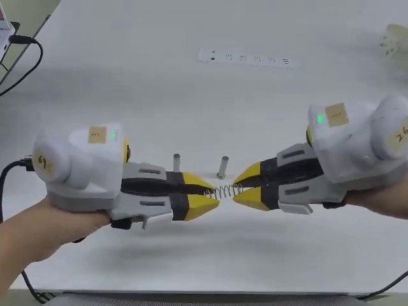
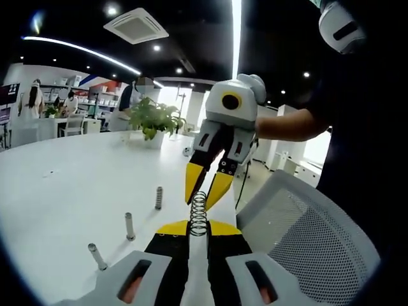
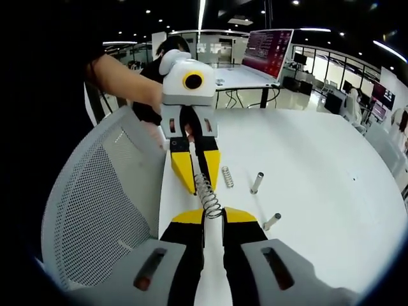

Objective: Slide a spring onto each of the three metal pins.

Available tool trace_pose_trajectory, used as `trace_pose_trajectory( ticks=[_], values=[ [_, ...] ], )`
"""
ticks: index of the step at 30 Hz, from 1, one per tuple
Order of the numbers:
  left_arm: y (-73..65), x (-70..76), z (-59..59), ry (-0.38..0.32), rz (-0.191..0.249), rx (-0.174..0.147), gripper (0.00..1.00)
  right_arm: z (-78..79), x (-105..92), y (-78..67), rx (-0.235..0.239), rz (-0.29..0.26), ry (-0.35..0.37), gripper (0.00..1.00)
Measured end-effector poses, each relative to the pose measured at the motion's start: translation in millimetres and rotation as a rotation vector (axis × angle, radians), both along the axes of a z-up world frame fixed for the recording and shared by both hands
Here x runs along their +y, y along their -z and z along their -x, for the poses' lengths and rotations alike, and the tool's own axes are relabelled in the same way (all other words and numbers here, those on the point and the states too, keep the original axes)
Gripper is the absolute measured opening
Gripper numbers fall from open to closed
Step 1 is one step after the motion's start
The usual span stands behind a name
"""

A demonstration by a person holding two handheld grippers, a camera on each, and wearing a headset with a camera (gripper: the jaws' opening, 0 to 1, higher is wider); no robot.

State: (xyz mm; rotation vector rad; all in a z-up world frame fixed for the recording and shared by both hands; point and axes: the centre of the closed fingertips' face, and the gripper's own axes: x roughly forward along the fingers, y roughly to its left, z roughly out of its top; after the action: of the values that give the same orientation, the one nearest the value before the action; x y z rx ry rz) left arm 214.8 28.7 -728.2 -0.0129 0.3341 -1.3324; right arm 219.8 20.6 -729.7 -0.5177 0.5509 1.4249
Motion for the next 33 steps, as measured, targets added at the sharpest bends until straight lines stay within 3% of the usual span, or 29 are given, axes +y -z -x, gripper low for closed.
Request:
trace_pose_trajectory(
  ticks=[14, 24, 25, 27, 33],
  values=[
    [2.1, 4.8, -2.0, -0.010, -0.014, -0.006, 0.02, 0.4, 12.2, -17.4, -0.010, -0.048, -0.011, 0.06],
    [2.9, 5.0, -1.8, -0.012, -0.025, -0.024, 0.02, 0.0, 15.8, -20.6, -0.004, -0.079, -0.001, 0.07],
    [2.5, 4.9, -1.7, -0.012, -0.024, -0.028, 0.02, 0.8, 16.7, -22.6, -0.002, -0.092, -0.003, 0.06],
    [2.8, 4.1, 0.2, -0.006, -0.025, -0.035, 0.01, 1.9, 22.3, -35.9, 0.033, -0.173, 0.019, 0.00],
    [1.7, 1.5, 1.4, -0.003, -0.018, -0.045, 0.01, 0.4, 24.4, -36.4, 0.067, -0.189, 0.035, 0.01]
  ],
)
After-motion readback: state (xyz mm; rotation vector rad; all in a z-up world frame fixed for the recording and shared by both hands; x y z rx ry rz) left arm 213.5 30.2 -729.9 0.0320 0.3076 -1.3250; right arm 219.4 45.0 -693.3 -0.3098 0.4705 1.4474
